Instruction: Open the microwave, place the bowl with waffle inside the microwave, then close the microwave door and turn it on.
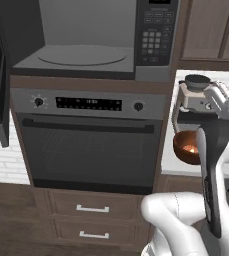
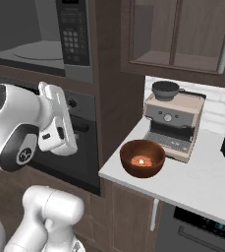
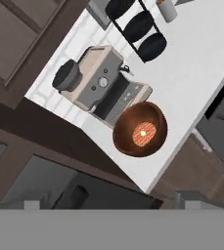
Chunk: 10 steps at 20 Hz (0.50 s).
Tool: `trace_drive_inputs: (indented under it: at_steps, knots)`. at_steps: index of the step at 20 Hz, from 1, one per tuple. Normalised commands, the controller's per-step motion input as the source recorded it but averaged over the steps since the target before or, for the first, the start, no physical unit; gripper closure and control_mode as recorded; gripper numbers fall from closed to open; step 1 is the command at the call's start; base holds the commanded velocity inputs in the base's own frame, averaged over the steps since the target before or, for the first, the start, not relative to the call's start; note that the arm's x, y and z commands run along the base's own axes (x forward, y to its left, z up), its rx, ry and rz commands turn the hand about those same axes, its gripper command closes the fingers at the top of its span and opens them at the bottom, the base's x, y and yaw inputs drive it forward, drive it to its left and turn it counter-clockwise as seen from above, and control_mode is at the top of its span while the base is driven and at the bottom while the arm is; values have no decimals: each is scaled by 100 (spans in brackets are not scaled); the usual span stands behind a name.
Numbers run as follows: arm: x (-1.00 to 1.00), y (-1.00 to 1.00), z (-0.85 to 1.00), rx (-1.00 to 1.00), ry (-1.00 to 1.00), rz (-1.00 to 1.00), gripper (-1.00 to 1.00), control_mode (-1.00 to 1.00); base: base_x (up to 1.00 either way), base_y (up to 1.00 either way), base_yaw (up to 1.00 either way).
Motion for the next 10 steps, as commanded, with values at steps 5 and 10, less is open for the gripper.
trace_drive_inputs:
  at_steps: [5,10]
  knots:
    - [-40,-97,-63,2,0,-16,-100,-100,0,0,0]
    - [-41,-94,-49,17,3,-5,-100,-100,0,0,0]
